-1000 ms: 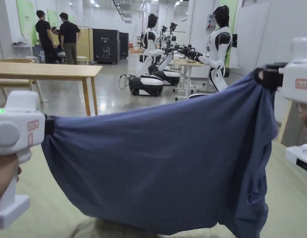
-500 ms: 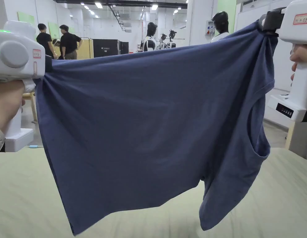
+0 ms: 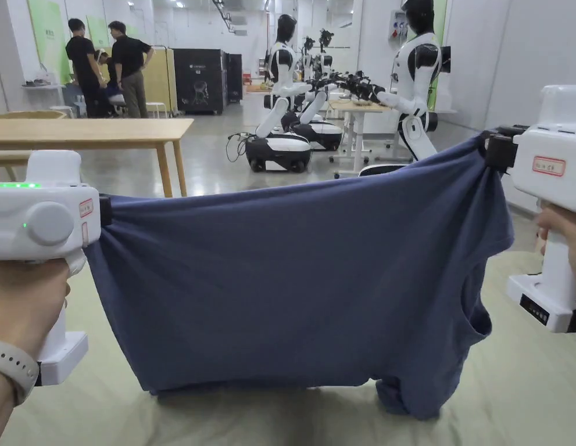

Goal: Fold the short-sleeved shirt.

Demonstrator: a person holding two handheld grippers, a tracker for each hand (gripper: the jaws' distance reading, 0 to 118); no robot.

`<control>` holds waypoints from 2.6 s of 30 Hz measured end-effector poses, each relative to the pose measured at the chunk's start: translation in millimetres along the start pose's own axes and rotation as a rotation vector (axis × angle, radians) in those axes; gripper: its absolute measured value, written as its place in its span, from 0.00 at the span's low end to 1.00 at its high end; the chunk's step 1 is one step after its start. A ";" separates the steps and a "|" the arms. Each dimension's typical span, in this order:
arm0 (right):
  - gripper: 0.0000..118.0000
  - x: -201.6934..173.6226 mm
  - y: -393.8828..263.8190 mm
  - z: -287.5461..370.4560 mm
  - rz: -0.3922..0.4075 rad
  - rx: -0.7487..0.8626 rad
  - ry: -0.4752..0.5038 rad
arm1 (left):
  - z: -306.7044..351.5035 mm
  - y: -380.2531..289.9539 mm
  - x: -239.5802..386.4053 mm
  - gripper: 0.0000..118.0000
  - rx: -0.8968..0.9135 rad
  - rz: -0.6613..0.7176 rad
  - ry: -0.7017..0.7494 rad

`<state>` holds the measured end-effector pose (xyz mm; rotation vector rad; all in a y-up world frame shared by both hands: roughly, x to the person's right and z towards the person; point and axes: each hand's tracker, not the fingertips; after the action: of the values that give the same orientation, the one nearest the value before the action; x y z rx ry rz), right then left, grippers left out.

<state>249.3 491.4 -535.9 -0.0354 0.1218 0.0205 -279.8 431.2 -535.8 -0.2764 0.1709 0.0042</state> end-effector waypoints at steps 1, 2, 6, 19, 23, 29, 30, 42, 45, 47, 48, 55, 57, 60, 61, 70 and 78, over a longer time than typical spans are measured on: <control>0.07 1.9 -4.5 13.6 0.001 -0.013 0.005 | 11.7 -8.7 -1.3 0.03 0.002 -0.004 -0.007; 0.07 3.3 -10.6 25.5 0.005 -0.024 0.010 | 23.2 -15.0 -2.2 0.03 -0.005 -0.009 -0.021; 0.07 6.2 -45.3 82.1 0.040 -0.114 0.013 | 75.9 -56.3 -7.8 0.03 -0.068 -0.021 -0.111; 0.07 -1.0 -279.3 247.4 0.158 -0.624 0.068 | 196.4 -293.9 -31.8 0.03 -0.506 -0.080 -0.176; 0.07 -1.4 -323.7 256.8 0.143 -0.721 0.050 | 206.9 -322.8 -29.3 0.03 -0.517 -0.110 -0.147; 0.80 -15.8 -302.8 263.4 0.085 -0.663 -0.045 | 235.5 -301.3 4.5 0.44 -0.383 -0.217 -0.075; 0.92 -25.8 -295.5 262.1 0.071 -0.621 -0.035 | 238.4 -295.8 14.4 0.71 -0.351 -0.203 -0.096; 0.05 -141.1 -291.5 250.2 0.047 -0.341 -0.045 | 230.8 -289.7 96.8 0.00 -0.195 -0.139 -0.242; 0.05 -141.6 -288.2 258.8 0.031 -0.338 0.021 | 230.7 -294.2 70.6 0.00 -0.242 -0.167 -0.226; 0.05 -140.9 -288.6 263.6 0.031 -0.351 0.020 | 237.6 -299.8 39.1 0.00 -0.255 -0.139 -0.182; 0.05 -139.9 -289.9 267.0 0.036 -0.353 0.024 | 241.2 -302.5 22.2 0.00 -0.267 -0.123 -0.167; 0.05 -126.1 -298.8 285.2 0.096 -0.460 0.039 | 260.3 -347.1 -85.9 0.12 -0.473 -0.042 -0.037; 0.05 -123.6 -301.3 285.0 0.123 -0.501 0.038 | 255.7 -356.4 -96.8 0.88 -0.477 -0.061 -0.036; 0.05 -119.7 -303.2 283.6 0.167 -0.514 0.017 | 247.1 -362.2 -94.6 0.99 -0.432 -0.047 -0.141; 0.05 -118.6 -303.8 281.6 0.177 -0.524 0.004 | 237.9 -366.2 -91.4 0.99 -0.464 -0.051 -0.147; 0.05 -82.1 -303.2 282.1 0.121 -0.594 -0.075 | 184.8 -377.4 -39.8 0.01 -0.533 -0.207 -0.228; 0.86 -33.2 -310.9 304.4 0.071 -0.673 -0.122 | 200.6 -362.4 -40.1 0.01 -0.543 -0.178 -0.223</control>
<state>260.2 191.3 -219.3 -0.7010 -0.0102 0.1339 -275.8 137.9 -240.6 -0.8285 -0.0823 -0.0956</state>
